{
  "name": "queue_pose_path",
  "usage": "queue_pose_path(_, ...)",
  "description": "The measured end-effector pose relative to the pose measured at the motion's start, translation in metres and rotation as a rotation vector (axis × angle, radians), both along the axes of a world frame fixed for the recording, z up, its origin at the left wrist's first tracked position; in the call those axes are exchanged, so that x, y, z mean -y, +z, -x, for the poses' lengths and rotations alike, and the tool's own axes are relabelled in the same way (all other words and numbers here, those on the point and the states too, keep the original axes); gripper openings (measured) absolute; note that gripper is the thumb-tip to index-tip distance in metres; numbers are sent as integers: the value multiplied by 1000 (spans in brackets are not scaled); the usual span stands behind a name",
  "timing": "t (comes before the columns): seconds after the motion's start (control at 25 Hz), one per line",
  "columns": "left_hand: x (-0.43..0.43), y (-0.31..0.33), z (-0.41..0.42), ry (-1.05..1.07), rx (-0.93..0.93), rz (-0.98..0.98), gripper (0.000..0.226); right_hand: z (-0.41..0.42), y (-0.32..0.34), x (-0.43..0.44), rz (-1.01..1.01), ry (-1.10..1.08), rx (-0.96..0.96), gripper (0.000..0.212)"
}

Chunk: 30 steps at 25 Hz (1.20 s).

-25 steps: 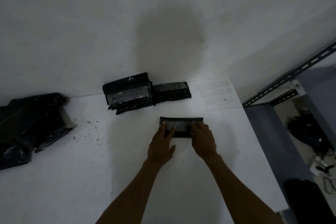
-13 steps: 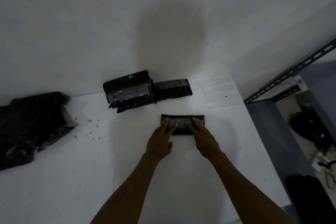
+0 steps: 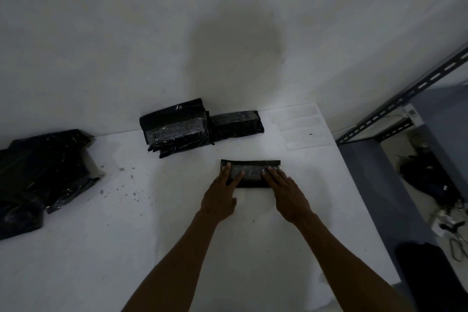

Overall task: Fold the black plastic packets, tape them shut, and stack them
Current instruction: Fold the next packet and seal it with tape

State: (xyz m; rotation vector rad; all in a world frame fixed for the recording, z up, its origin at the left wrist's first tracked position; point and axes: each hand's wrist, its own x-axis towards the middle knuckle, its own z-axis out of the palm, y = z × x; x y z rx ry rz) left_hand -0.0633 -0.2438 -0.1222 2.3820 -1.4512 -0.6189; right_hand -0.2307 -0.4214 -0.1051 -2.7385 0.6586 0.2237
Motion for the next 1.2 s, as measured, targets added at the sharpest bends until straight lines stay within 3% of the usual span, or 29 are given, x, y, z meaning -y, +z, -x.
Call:
queue_pose_path(0.2, 14, 3, 9, 89, 99, 253, 58, -28, 4, -23, 69, -29, 133, 51)
queue_pose_path(0.4, 5, -3, 2, 137, 124, 369, 50, -23, -8, -29, 4, -12, 196, 66)
queue_pose_path(0.56, 19, 4, -10, 150, 97, 375, 21, -28, 0, -18, 3, -48, 274, 40)
queue_pose_path(0.64, 33, 1, -13, 127, 90, 336, 22, -43, 5, -17, 42, -33, 279, 34)
queue_pose_path(0.76, 35, -13, -14, 150, 23, 306, 32, -50, -5, -15, 50, 22, 288, 42)
queue_pose_path(0.92, 25, -24, -20, 84, 20, 412, 29, -24, -22, -5, 19, -9, 313, 57)
queue_pose_path(1.08, 10, -18, -26, 108, 63, 398, 35, -29, -8, -1, 5, -36, 367, 40)
queue_pose_path(1.2, -21, -19, -42, 194, 187, 351, 49, -51, 1, -9, -20, 56, 225, 75)
